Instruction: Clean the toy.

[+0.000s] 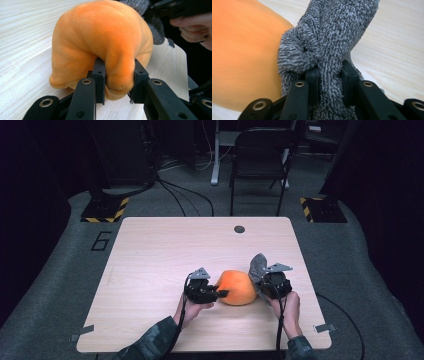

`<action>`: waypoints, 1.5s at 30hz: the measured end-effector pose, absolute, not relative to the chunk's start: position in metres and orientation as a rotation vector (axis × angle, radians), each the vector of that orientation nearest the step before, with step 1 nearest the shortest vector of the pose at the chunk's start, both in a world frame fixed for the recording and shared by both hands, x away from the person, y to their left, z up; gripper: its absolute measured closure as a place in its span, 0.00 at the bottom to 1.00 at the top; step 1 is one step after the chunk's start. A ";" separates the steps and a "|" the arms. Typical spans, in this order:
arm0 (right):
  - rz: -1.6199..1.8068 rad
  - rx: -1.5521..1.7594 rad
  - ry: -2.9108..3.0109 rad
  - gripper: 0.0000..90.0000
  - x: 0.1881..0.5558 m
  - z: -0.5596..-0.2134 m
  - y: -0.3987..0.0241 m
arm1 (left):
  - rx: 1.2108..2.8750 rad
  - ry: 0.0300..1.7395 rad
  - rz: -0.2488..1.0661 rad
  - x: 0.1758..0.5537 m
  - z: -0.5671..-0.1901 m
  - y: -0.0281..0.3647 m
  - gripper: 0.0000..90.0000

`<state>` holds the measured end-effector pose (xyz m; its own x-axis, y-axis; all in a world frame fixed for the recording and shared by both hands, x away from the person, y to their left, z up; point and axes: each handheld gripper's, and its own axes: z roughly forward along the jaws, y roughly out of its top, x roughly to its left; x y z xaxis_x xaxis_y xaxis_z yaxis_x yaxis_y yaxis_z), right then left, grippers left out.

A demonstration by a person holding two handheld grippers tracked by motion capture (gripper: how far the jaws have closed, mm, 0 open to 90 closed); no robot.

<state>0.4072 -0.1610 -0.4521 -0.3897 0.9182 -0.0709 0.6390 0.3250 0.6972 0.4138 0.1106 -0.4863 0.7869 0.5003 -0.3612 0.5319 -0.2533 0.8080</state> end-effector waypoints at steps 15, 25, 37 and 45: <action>0.702 1.442 2.169 0.80 0.420 -0.473 -0.173 | 1.894 0.789 -0.031 0.414 -0.486 0.112 0.79; 0.988 1.276 2.095 0.80 0.386 -0.398 -0.154 | 1.893 0.790 -0.031 0.414 -0.486 0.112 0.79; 0.831 1.256 2.180 0.81 0.394 -0.424 -0.127 | 1.900 0.789 -0.026 0.416 -0.487 0.112 0.73; 0.903 1.228 2.130 0.81 0.392 -0.409 -0.134 | 1.887 0.798 -0.031 0.418 -0.488 0.114 0.74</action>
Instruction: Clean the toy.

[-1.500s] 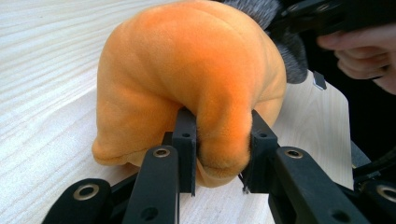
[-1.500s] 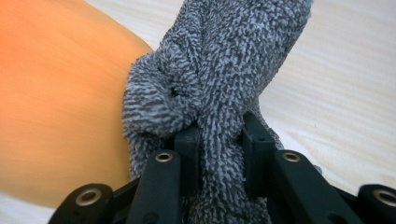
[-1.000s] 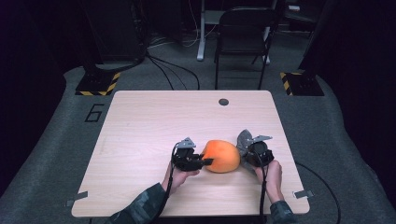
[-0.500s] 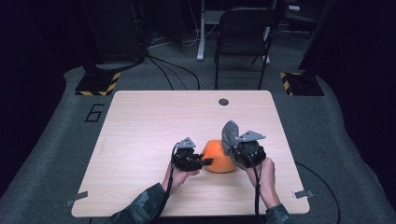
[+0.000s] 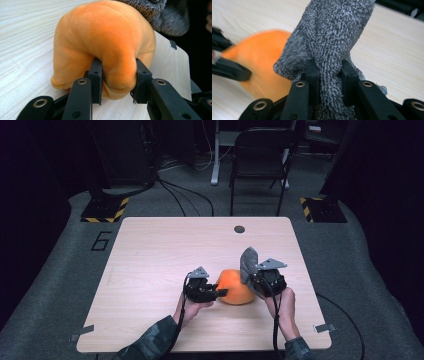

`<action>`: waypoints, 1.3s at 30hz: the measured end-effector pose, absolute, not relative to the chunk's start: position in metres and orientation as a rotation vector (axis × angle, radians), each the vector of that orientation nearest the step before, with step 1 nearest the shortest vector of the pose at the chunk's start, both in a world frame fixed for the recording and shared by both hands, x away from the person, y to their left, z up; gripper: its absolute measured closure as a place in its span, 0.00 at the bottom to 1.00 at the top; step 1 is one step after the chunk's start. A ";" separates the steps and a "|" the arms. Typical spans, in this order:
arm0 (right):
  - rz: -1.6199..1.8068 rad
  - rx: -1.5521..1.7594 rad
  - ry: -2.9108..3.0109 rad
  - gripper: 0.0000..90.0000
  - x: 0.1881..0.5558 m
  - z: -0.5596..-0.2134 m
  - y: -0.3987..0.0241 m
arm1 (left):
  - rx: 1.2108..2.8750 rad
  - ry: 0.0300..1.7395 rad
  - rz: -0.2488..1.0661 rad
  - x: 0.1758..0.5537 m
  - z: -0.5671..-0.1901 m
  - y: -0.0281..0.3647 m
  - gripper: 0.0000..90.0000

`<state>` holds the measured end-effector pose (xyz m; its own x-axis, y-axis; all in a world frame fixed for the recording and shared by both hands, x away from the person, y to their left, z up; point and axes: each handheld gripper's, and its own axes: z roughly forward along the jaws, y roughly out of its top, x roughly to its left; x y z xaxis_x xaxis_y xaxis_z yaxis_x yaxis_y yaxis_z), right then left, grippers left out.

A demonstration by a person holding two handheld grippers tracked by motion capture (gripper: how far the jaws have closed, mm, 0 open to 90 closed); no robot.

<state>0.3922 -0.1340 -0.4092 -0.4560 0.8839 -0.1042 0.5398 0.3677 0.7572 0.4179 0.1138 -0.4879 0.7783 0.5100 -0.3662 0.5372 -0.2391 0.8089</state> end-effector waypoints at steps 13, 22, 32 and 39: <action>0.838 1.147 2.233 0.81 0.389 -0.424 -0.102 | 1.906 0.791 -0.001 0.418 -0.491 0.113 0.71; 0.877 1.189 2.223 0.81 0.398 -0.428 -0.111 | 1.941 0.690 -0.037 0.426 -0.489 0.118 0.44; 0.905 1.206 2.227 0.81 0.403 -0.430 -0.115 | 2.004 0.534 0.203 0.423 -0.502 0.123 0.27; 0.907 1.213 2.219 0.81 0.404 -0.430 -0.116 | 2.068 0.468 0.315 0.420 -0.509 0.113 0.24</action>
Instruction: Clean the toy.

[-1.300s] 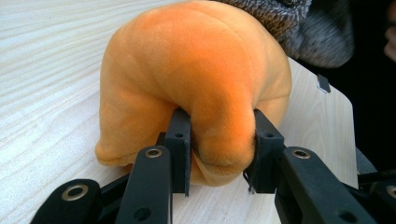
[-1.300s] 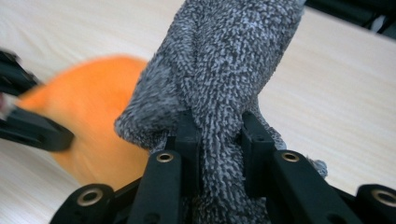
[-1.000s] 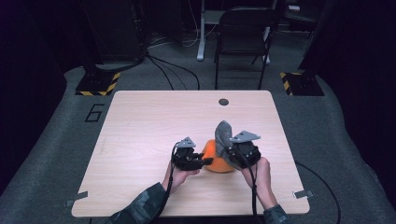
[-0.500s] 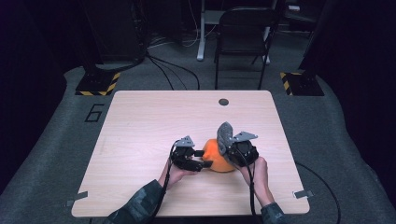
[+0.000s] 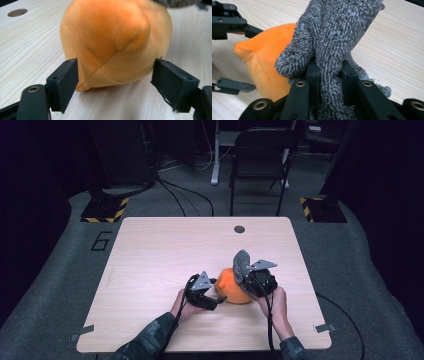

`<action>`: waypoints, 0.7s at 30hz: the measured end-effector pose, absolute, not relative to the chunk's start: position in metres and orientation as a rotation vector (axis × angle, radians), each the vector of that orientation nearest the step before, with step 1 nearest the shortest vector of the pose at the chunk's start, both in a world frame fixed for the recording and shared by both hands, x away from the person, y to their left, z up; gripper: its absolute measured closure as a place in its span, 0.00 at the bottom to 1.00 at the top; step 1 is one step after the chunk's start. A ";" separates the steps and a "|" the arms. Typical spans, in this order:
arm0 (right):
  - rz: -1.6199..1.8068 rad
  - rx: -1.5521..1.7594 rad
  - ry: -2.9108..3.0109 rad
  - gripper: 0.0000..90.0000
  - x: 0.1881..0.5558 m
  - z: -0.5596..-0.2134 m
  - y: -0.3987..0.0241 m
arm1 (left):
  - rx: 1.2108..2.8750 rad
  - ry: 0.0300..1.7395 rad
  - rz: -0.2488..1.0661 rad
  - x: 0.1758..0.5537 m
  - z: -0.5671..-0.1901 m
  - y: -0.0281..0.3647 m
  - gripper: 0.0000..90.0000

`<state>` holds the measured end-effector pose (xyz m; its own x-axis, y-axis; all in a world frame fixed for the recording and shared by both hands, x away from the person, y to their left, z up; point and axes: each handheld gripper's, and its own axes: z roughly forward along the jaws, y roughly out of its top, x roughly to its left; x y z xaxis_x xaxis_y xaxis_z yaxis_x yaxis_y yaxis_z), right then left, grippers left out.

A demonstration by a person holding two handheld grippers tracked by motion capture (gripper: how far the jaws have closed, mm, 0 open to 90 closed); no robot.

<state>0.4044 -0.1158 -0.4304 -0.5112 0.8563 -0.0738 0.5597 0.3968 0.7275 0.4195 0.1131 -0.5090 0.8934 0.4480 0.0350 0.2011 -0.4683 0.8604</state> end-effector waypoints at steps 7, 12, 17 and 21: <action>0.914 1.222 2.218 0.81 0.407 -0.432 -0.116 | 2.059 0.449 0.350 0.420 -0.514 0.108 0.33; 0.931 1.225 2.214 0.81 0.407 -0.432 -0.118 | 2.045 0.432 0.389 0.418 -0.517 0.108 0.57; 1.008 1.211 2.175 0.81 0.404 -0.424 -0.130 | 2.027 0.410 0.398 0.417 -0.517 0.109 0.75; 0.955 1.286 2.064 0.81 0.394 -0.414 -0.168 | 2.036 0.410 0.407 0.415 -0.517 0.110 0.79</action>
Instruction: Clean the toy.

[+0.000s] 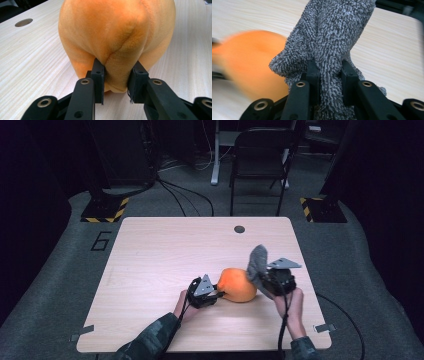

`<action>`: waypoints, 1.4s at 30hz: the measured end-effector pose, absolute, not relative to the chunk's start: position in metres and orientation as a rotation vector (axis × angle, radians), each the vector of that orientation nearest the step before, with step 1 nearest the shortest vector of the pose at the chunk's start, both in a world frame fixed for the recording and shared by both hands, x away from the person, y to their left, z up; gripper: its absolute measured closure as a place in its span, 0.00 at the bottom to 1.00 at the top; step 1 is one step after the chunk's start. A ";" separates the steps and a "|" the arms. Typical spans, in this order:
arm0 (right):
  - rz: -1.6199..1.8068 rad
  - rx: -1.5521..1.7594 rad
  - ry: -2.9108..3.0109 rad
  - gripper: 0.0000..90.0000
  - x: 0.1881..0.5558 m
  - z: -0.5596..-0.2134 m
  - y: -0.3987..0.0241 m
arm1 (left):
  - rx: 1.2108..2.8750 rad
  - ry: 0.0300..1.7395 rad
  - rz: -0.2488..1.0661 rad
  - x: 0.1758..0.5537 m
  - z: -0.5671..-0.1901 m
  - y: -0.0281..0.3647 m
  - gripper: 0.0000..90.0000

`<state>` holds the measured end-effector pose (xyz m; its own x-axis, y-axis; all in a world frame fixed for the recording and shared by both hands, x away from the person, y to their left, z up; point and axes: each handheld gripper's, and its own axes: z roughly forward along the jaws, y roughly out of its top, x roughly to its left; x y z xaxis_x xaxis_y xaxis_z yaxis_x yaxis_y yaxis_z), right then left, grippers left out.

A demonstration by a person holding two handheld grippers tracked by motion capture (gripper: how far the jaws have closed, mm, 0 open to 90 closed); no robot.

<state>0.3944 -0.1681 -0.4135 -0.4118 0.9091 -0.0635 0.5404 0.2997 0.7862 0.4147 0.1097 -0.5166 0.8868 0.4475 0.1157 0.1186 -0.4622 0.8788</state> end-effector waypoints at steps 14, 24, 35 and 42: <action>0.827 1.551 1.994 0.81 0.411 -0.453 -0.231 | 1.991 0.359 0.486 0.404 -0.512 0.107 0.89; 0.832 1.562 1.972 0.81 0.411 -0.451 -0.236 | 1.879 0.450 0.373 0.404 -0.489 0.117 0.90; 0.839 1.558 1.966 0.81 0.411 -0.447 -0.235 | 1.760 0.645 0.146 0.402 -0.445 0.129 0.90; 0.824 1.543 1.971 0.81 0.411 -0.443 -0.229 | 1.769 0.773 -0.008 0.409 -0.454 0.129 0.90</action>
<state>0.4106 -0.2292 -0.4426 -0.2321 0.9725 -0.0194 0.6692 0.1741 0.7224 0.4087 0.1286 -0.4542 0.7833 0.4920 -0.3800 0.4999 -0.1351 0.8555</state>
